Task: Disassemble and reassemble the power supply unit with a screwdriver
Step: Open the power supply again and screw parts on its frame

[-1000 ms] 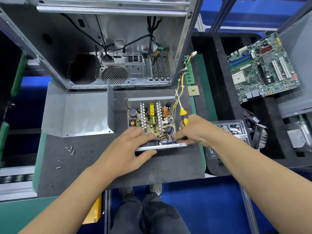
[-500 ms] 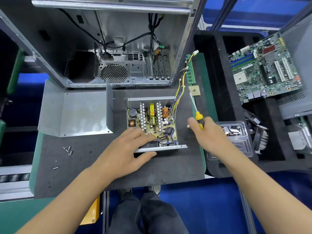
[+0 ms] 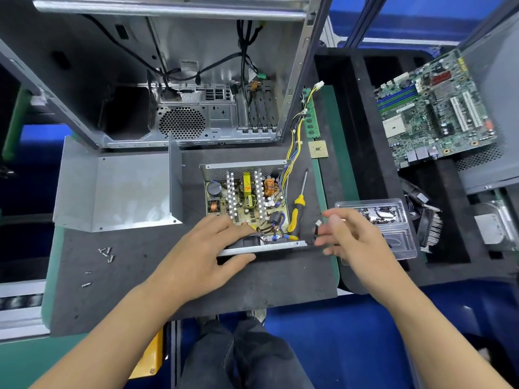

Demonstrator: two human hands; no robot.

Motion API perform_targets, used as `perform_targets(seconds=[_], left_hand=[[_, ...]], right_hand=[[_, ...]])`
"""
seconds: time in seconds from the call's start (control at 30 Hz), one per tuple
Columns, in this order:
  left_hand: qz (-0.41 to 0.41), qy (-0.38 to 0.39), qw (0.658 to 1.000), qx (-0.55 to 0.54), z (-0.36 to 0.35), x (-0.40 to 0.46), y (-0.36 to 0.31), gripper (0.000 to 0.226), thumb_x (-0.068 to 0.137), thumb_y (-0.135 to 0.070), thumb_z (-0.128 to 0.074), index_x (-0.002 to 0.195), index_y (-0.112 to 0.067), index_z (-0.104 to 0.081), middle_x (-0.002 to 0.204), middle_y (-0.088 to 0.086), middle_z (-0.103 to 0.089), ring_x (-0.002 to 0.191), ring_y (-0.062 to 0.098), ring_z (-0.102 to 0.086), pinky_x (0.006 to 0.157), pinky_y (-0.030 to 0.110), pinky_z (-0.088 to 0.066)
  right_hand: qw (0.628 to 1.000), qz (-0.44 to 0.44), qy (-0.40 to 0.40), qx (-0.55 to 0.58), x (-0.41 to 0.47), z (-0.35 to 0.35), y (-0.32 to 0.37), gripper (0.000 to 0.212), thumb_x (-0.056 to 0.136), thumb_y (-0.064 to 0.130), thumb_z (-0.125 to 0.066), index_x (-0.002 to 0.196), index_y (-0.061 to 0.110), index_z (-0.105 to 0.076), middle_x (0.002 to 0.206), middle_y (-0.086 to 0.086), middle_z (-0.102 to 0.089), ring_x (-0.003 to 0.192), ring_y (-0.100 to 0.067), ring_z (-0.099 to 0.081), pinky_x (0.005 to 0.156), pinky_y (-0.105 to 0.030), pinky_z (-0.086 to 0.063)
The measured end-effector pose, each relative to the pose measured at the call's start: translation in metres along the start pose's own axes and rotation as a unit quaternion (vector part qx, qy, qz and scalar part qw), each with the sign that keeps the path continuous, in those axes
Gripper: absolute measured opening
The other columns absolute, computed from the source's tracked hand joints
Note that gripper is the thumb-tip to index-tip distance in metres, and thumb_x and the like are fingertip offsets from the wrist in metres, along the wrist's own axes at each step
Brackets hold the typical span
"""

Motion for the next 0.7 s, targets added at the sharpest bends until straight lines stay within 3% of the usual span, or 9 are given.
perform_targets(seconds=[0.07, 0.2, 0.23, 0.3, 0.37, 0.47, 0.57, 0.7], left_hand=[[-0.003, -0.003, 1.000, 0.002, 0.000, 0.000, 0.000, 0.047, 0.092, -0.049, -0.054, 0.126, -0.018, -0.066, 0.097, -0.013, -0.048, 0.092, 0.011, -0.047, 0.086, 0.019, -0.038], [-0.003, -0.009, 1.000, -0.001, 0.000, 0.000, 0.000, 0.047, 0.092, -0.048, -0.055, 0.125, -0.017, -0.067, 0.097, -0.010, -0.052, 0.093, 0.013, -0.049, 0.088, 0.020, -0.038], [-0.002, -0.007, 1.000, 0.000, 0.000, 0.000, 0.000, 0.047, 0.092, -0.048, -0.055, 0.125, -0.017, -0.067, 0.096, -0.011, -0.051, 0.093, 0.013, -0.049, 0.088, 0.020, -0.038], [-0.001, -0.004, 1.000, 0.001, 0.000, 0.000, 0.000, 0.047, 0.093, -0.049, -0.054, 0.125, -0.018, -0.067, 0.096, -0.013, -0.049, 0.093, 0.012, -0.048, 0.087, 0.019, -0.037], [-0.002, -0.002, 1.000, 0.001, 0.000, 0.000, 0.000, 0.047, 0.093, -0.049, -0.054, 0.126, -0.017, -0.066, 0.096, -0.013, -0.048, 0.093, 0.012, -0.048, 0.088, 0.018, -0.036], [0.000, -0.002, 1.000, 0.000, 0.000, -0.001, 0.001, 0.047, 0.093, -0.049, -0.054, 0.125, -0.017, -0.066, 0.096, -0.010, -0.051, 0.094, 0.013, -0.049, 0.088, 0.020, -0.037], [0.004, -0.002, 1.000, -0.002, -0.001, -0.002, 0.002, 0.047, 0.093, -0.049, -0.054, 0.126, -0.018, -0.066, 0.096, -0.009, -0.052, 0.094, 0.015, -0.050, 0.087, 0.024, -0.040], [0.003, -0.006, 1.000, -0.004, -0.002, -0.003, 0.001, 0.047, 0.093, -0.049, -0.054, 0.126, -0.018, -0.066, 0.095, -0.007, -0.053, 0.093, 0.016, -0.050, 0.086, 0.024, -0.040]], right_hand=[[1.000, 0.020, 0.024, -0.002, -0.006, -0.005, 0.000, 0.019, 0.092, 0.016, -0.068, 0.100, 0.033, -0.069, 0.092, -0.002, -0.074, 0.083, -0.018, -0.070, 0.075, -0.025, -0.058], [0.997, 0.041, -0.065, 0.000, -0.003, -0.011, -0.003, 0.024, 0.087, 0.008, -0.073, 0.095, 0.030, -0.075, 0.090, 0.000, -0.073, 0.085, -0.016, -0.070, 0.079, -0.024, -0.056], [0.995, 0.053, -0.078, -0.021, -0.001, -0.015, -0.001, 0.023, 0.089, 0.009, -0.070, 0.097, 0.029, -0.076, 0.090, 0.000, -0.072, 0.084, -0.014, -0.069, 0.081, -0.024, -0.055], [0.980, 0.100, -0.084, -0.151, 0.008, -0.021, 0.009, 0.021, 0.094, 0.013, -0.065, 0.101, 0.030, -0.076, 0.088, 0.010, -0.067, 0.079, 0.000, -0.063, 0.078, -0.010, -0.046], [0.953, 0.100, -0.044, -0.281, 0.023, -0.027, 0.018, 0.019, 0.094, 0.017, -0.064, 0.102, 0.027, -0.077, 0.084, 0.016, -0.065, 0.077, 0.003, -0.060, 0.070, -0.006, -0.039], [0.922, 0.042, 0.068, -0.378, 0.042, -0.037, 0.022, 0.015, 0.089, 0.019, -0.068, 0.095, 0.027, -0.079, 0.069, 0.017, -0.067, 0.070, 0.005, -0.060, 0.062, -0.003, -0.038], [0.914, 0.028, 0.104, -0.390, 0.052, -0.040, 0.030, 0.015, 0.083, 0.015, -0.071, 0.083, 0.028, -0.080, 0.050, 0.025, -0.059, 0.056, 0.013, -0.055, 0.053, 0.001, -0.037], [0.922, 0.002, 0.132, -0.363, 0.055, -0.043, 0.033, 0.020, 0.077, 0.012, -0.073, 0.076, 0.031, -0.074, 0.061, 0.019, -0.069, 0.056, 0.005, -0.058, 0.048, -0.007, -0.043]])
Point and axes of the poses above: each hand's wrist, its own x-axis towards the middle knuckle, its own z-axis out of the back of the hand, y = z × x, the point moved 6 cm from there along x, towards the middle knuckle
